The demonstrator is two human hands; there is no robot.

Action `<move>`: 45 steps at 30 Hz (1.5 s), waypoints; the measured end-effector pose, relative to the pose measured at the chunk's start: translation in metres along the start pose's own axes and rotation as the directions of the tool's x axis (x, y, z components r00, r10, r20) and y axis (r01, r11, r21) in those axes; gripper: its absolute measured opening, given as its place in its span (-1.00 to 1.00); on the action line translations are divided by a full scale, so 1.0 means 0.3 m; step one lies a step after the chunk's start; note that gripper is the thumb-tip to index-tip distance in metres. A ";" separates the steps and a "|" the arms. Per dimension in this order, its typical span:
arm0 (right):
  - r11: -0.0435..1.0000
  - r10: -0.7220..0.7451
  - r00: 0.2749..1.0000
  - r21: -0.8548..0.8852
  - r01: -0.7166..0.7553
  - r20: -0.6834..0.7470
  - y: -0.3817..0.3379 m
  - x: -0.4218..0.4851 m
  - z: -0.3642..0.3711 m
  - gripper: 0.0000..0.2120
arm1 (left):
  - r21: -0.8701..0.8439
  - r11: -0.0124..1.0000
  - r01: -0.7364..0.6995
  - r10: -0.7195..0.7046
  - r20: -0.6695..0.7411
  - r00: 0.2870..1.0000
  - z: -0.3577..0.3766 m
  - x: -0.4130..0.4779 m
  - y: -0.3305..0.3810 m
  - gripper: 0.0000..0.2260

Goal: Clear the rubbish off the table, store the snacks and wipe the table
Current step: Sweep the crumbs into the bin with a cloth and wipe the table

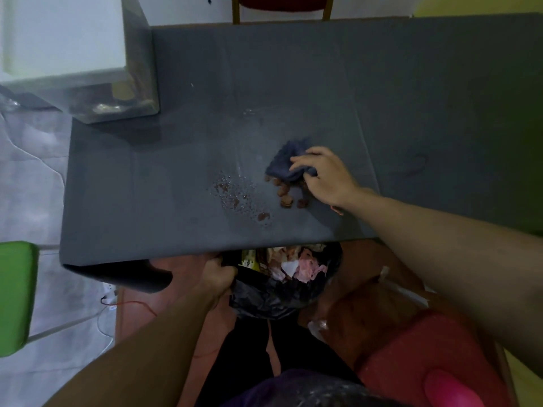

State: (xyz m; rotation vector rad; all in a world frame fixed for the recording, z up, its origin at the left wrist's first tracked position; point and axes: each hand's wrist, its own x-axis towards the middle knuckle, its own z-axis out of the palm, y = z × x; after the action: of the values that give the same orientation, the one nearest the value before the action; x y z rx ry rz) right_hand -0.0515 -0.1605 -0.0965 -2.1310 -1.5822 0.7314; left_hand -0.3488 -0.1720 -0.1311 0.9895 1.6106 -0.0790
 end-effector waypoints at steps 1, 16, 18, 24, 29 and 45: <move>1.000 -0.021 1.000 0.013 0.021 0.021 -0.003 -0.020 0.002 -0.59 | -0.003 1.000 0.001 -0.001 0.004 1.000 0.003 0.003 -0.004 -0.65; 0.964 0.191 0.941 -0.129 -0.234 -0.281 0.102 -0.150 0.009 -0.51 | -0.103 0.994 0.025 -0.023 0.025 0.999 0.042 -0.001 -0.015 -0.74; 0.969 0.154 0.952 -0.148 -0.198 -0.266 0.076 -0.163 0.044 -0.57 | -0.117 0.993 0.032 -0.029 0.028 0.999 0.051 -0.007 -0.008 -0.76; 0.989 0.065 0.982 -0.121 -0.088 -0.179 -0.003 -0.194 0.104 -0.63 | -0.142 0.988 0.060 -0.055 0.043 0.998 0.072 -0.001 -0.008 -0.77; 0.998 -0.017 0.999 -0.066 0.013 -0.051 -0.036 -0.198 0.111 -0.56 | -0.159 0.985 0.061 -0.053 0.049 0.997 0.073 0.001 -0.014 -0.75; 0.953 -0.302 0.952 0.047 0.300 0.044 -0.042 -0.348 0.150 -0.77 | -0.171 0.985 -0.007 0.007 -0.001 1.000 0.089 -0.011 -0.019 -0.74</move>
State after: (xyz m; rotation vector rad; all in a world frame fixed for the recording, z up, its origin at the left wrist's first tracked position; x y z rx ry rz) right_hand -0.1124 -0.2568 -0.1059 -1.7977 -1.8495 0.7108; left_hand -0.3317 -0.1920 -0.1393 0.8625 1.5860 0.0635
